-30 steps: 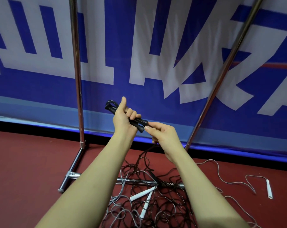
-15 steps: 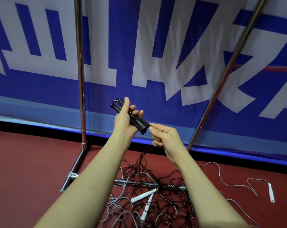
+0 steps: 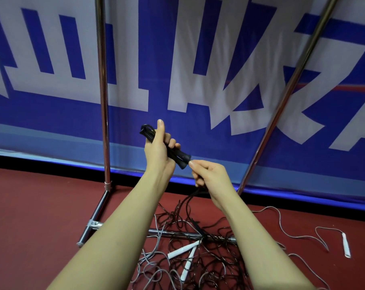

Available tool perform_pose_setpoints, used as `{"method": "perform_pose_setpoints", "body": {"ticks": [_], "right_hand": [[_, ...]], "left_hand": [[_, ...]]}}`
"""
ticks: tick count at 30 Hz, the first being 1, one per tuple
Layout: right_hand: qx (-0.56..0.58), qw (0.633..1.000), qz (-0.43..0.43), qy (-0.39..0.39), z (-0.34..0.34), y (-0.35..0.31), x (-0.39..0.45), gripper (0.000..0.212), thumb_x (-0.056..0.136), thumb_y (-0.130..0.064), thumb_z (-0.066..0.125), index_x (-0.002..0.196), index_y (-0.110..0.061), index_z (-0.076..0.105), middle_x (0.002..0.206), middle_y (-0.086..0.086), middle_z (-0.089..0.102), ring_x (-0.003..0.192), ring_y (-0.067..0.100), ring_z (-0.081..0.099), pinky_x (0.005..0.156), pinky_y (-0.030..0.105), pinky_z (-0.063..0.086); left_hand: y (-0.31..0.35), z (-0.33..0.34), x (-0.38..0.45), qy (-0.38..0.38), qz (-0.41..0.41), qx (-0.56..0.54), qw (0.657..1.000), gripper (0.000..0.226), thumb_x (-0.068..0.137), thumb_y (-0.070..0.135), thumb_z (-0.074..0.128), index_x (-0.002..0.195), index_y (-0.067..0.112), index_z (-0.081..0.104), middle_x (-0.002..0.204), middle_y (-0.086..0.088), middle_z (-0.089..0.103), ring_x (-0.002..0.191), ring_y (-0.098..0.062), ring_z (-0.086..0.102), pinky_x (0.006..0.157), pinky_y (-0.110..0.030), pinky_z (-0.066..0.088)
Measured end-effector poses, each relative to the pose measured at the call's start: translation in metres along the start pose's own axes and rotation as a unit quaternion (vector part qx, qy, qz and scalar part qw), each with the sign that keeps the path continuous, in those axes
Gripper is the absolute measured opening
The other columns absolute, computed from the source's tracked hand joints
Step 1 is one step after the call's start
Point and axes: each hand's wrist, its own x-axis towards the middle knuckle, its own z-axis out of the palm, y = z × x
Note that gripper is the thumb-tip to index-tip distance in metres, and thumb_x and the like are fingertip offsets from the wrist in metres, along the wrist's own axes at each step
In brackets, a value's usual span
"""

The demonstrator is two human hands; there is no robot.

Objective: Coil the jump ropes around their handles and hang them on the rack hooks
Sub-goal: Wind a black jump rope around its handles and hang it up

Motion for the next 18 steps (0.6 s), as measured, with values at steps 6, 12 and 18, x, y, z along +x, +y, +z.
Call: {"method": "perform_pose_setpoints", "body": {"ticks": [6,12,18], "right_hand": [[0.032,0.999,-0.019,0.026,0.0026,-0.0004,0.0029,0.023,0.092,-0.014,0.063,0.114,-0.011,0.069,0.055,-0.008,0.035,0.053,0.010,0.028,0.054,0.023,0.031],[-0.012,0.999,-0.038,0.003,0.0012,-0.0016,0.0031,0.017,0.097,-0.017,0.056,0.100,-0.023,0.071,0.057,-0.007,0.031,0.055,0.011,0.026,0.053,0.025,0.028],[0.050,0.998,0.017,-0.035,-0.0013,-0.0045,0.0009,0.024,0.100,-0.013,0.046,0.090,-0.012,0.068,0.064,0.001,0.063,0.055,0.016,0.054,0.071,0.031,0.047]], "left_hand": [[0.0045,-0.0013,0.0029,-0.006,-0.053,-0.094,0.994,0.039,0.097,0.037,0.054,0.066,0.015,0.044,0.055,0.003,0.044,0.045,-0.011,0.045,0.050,-0.023,0.045],[0.0053,0.0023,-0.0006,-0.008,-0.080,-0.063,0.995,0.041,0.100,0.038,0.049,0.066,0.016,0.042,0.049,0.004,0.040,0.042,-0.011,0.044,0.051,-0.026,0.051],[0.0085,0.0026,-0.0013,-0.021,-0.076,-0.049,0.996,0.049,0.099,0.045,0.047,0.060,0.020,0.029,0.046,0.007,0.025,0.036,-0.009,0.026,0.042,-0.019,0.034]]}}
